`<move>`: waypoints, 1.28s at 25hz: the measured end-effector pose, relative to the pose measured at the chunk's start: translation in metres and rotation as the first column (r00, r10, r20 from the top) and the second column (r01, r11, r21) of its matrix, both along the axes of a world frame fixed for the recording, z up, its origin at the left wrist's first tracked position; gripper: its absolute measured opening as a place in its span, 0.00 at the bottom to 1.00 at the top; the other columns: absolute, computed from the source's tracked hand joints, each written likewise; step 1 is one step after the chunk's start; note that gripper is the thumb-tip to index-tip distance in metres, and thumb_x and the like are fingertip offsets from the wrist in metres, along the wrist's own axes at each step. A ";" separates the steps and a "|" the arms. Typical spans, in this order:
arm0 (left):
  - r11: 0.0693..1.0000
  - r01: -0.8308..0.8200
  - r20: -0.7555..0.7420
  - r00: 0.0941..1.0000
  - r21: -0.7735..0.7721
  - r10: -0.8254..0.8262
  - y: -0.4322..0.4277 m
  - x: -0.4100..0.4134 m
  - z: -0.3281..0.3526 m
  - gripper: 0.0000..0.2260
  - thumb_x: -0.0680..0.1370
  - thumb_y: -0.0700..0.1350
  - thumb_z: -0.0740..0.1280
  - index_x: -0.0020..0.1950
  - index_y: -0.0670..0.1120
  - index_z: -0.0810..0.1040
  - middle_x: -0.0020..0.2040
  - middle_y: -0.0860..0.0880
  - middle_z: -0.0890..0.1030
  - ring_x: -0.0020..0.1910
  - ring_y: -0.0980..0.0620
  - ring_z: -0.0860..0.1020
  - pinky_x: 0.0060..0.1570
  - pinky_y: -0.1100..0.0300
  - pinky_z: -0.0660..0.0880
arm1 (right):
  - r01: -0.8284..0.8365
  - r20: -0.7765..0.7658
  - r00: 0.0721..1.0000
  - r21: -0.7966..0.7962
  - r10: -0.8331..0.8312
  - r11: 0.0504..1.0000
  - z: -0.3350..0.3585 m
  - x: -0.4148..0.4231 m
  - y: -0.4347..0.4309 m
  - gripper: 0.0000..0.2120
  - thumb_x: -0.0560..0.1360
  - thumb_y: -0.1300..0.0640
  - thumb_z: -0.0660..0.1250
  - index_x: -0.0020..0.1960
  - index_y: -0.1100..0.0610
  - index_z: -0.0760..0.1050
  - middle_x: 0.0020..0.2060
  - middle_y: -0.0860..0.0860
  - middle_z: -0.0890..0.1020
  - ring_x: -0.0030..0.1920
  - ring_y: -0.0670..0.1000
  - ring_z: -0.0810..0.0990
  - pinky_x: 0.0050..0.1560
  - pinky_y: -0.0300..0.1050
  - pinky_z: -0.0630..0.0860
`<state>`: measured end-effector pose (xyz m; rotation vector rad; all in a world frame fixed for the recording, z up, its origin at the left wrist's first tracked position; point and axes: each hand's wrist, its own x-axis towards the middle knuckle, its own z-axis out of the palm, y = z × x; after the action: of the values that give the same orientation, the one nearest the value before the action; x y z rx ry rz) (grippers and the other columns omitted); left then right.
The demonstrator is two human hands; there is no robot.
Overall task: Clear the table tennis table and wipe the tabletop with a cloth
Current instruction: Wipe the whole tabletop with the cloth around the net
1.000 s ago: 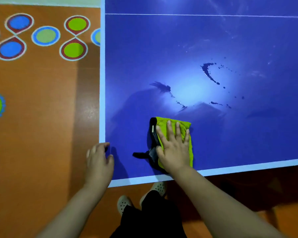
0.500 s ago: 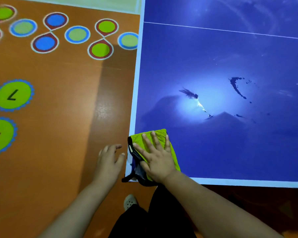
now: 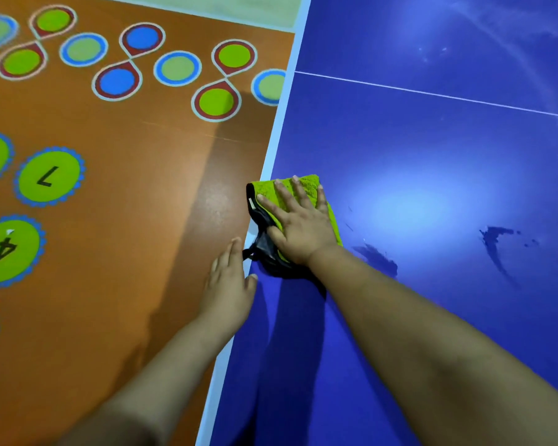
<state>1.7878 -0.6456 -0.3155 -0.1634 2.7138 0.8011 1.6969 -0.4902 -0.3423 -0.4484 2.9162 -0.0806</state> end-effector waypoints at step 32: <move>0.917 -0.269 0.218 0.953 0.295 0.209 0.035 -0.067 -0.012 0.28 0.81 0.50 0.55 0.77 0.46 0.47 0.77 0.47 0.51 0.76 0.51 0.49 0.73 0.55 0.47 | 0.087 0.006 0.996 -0.039 -0.087 0.995 0.006 -0.028 0.036 0.28 0.78 0.46 0.53 0.77 0.39 0.51 0.79 0.49 0.47 0.78 0.54 0.41 0.74 0.60 0.42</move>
<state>1.7207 -0.6102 -0.3278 -0.4788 2.3787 1.2223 1.6688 -0.4538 -0.3359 -0.3263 2.9339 -0.1510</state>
